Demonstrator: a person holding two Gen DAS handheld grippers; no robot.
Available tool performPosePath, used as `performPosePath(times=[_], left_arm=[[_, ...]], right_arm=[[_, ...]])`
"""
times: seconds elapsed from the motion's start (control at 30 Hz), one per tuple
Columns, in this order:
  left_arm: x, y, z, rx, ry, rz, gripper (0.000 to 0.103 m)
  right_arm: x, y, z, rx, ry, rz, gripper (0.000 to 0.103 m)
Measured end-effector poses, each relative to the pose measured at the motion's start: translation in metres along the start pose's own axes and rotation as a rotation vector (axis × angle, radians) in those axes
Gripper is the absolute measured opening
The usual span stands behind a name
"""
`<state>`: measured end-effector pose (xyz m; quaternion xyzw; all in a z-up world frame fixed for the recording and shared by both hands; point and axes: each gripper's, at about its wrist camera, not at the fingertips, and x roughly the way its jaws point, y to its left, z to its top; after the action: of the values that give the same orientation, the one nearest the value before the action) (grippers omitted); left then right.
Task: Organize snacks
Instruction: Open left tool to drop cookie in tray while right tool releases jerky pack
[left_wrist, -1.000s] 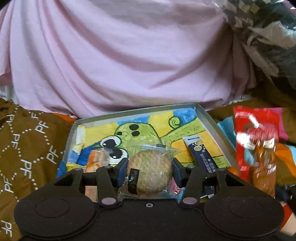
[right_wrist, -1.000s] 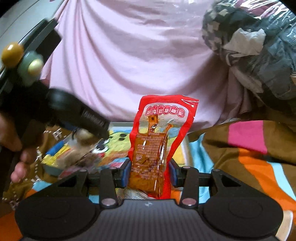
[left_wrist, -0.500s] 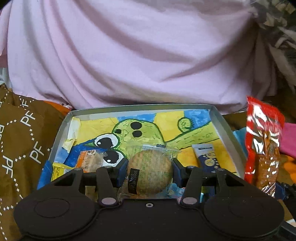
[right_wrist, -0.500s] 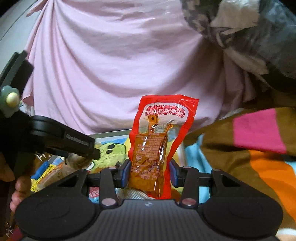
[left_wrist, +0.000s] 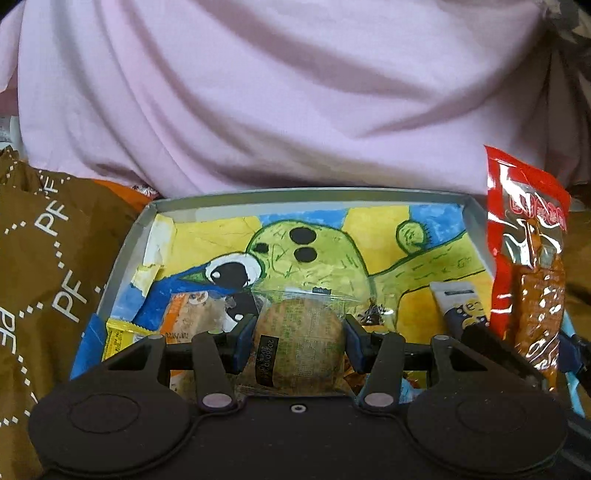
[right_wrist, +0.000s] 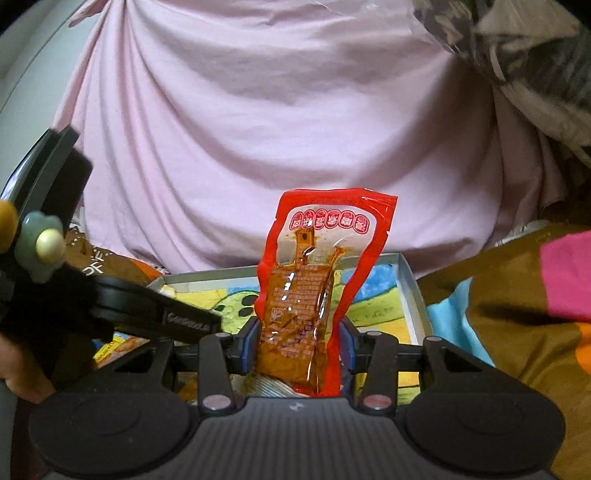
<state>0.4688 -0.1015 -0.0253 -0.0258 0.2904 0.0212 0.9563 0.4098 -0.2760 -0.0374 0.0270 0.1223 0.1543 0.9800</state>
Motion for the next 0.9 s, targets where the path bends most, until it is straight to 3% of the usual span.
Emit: performPosePath(times=[0.63,0.8,0.9], left_arm=[[0.003,0.001,-0.003,-0.039,0.008,0.022,0.052],[0.003,0.007,-0.003,-0.078,0.009,0.012,0.063],[0.001,0.011,-0.003,-0.099,-0.001,0.004,0.067]], right_arm=[[0.01,0.0,-0.007,-0.027,0.061,-0.019,0.055],[0.013,0.0,-0.011,-0.03,0.072,-0.039,0.067],[0.014,0.0,-0.013,-0.031,0.074,-0.043,0.067]])
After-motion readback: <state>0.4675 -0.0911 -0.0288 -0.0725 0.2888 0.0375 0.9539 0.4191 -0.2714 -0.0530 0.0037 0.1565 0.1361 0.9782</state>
